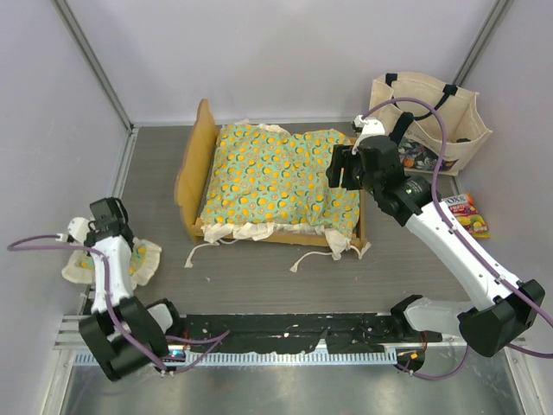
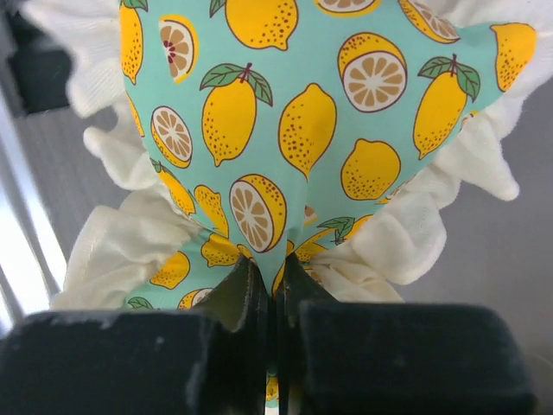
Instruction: Set up the pet bed
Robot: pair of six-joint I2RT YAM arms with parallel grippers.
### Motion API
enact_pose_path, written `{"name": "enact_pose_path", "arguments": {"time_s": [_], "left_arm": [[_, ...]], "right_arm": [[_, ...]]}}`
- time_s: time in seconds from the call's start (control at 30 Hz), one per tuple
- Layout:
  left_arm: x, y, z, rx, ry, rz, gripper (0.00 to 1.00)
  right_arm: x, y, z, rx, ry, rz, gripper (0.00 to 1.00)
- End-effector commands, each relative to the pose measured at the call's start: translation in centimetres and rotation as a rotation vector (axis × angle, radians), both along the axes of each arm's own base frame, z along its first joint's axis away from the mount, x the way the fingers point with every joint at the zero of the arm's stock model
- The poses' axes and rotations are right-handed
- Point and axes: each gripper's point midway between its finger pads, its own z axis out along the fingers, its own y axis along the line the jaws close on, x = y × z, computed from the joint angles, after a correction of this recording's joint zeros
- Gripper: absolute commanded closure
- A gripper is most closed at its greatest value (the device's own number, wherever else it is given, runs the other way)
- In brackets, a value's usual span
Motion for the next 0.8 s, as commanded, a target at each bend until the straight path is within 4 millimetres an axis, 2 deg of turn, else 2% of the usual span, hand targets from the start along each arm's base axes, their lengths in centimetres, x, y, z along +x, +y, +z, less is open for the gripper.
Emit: {"name": "enact_pose_path", "arguments": {"time_s": [0.0, 0.03, 0.1, 0.13, 0.17, 0.2, 0.23, 0.27, 0.3, 0.33, 0.37, 0.4, 0.43, 0.47, 0.5, 0.53, 0.6, 0.63, 0.7, 0.73, 0.77], "left_arm": [[4.7, -0.2, 10.9, 0.112, -0.355, -0.190, 1.00], [5.4, -0.6, 14.7, 0.157, -0.467, -0.231, 1.00], [7.3, -2.9, 17.9, 0.119, -0.608, -0.356, 1.00], [8.8, -3.6, 21.2, 0.171, -0.702, -0.467, 1.00], [10.5, -5.8, 23.1, 0.169, -0.778, -0.652, 1.00], [11.5, -8.8, 24.7, 0.138, -0.841, -0.863, 1.00], [11.9, -10.1, 27.1, 0.171, -0.873, -0.953, 1.00], [12.8, -11.2, 27.3, 0.146, -0.870, -1.039, 1.00], [13.3, -13.2, 28.3, 0.115, -0.895, -1.141, 1.00], [13.4, -16.1, 30.4, 0.093, -0.903, -1.245, 1.00], [13.7, -17.8, 31.1, 0.102, -0.886, -1.328, 1.00], [14.9, -19.3, 30.8, 0.078, -0.850, -1.379, 1.00], [14.6, -22.6, 33.0, 0.099, -0.855, -1.469, 1.00], [14.7, -24.6, 33.5, 0.105, -0.850, -1.542, 1.00], [16.2, -26.3, 32.7, 0.054, -0.821, -1.591, 1.00], [15.4, -29.1, 34.3, 0.009, -0.858, -1.691, 1.00], [16.4, -31.4, 33.7, -0.034, -0.811, -1.769, 1.00], [17.4, -33.0, 32.4, -0.080, -0.733, -1.797, 1.00], [18.9, -33.5, 30.8, -0.087, -0.656, -1.771, 1.00], [20.4, -33.9, 29.1, -0.120, -0.613, -1.752, 1.00], [21.2, -33.6, 28.2, -0.112, -0.585, -1.717, 1.00]], "right_arm": [[-0.1, 0.1, 1.6, 0.025, -0.044, 0.004, 0.32], [-0.1, 0.0, 1.4, 0.022, -0.040, 0.002, 0.32], [0.0, 0.1, 0.9, 0.023, -0.033, 0.000, 0.32], [0.1, 0.1, 0.8, 0.024, -0.031, -0.001, 0.32], [0.2, 0.3, 0.6, 0.025, -0.026, 0.000, 0.32], [0.3, 0.5, 0.4, 0.031, -0.019, -0.001, 0.32], [0.4, 0.5, 0.2, 0.032, -0.014, -0.004, 0.32], [0.4, 0.6, 0.1, 0.036, -0.007, 0.000, 0.32], [0.3, 0.7, 0.1, 0.046, -0.002, -0.007, 0.32], [0.2, 0.6, 0.0, 0.054, 0.002, -0.013, 0.32], [0.1, 0.6, 0.2, 0.065, -0.002, -0.015, 0.32], [-0.1, 0.6, 0.2, 0.078, -0.004, -0.019, 0.32], [-0.2, 0.6, 0.2, 0.094, -0.003, -0.023, 0.32], [-0.3, 0.7, 0.4, 0.106, -0.006, -0.022, 0.32], [-0.5, 0.8, 0.5, 0.113, -0.004, -0.018, 0.32], [-0.7, 0.6, 0.9, 0.124, -0.015, -0.020, 0.32], [-0.9, 0.3, 1.2, 0.123, -0.021, -0.032, 0.32], [-1.1, 0.0, 1.6, 0.127, -0.031, -0.037, 0.32], [-1.2, -0.4, 1.8, 0.119, -0.037, -0.053, 0.32], [-1.3, -0.5, 2.0, 0.121, -0.042, -0.054, 0.32], [-1.4, -0.6, 2.1, 0.123, -0.042, -0.058, 0.32]]}}
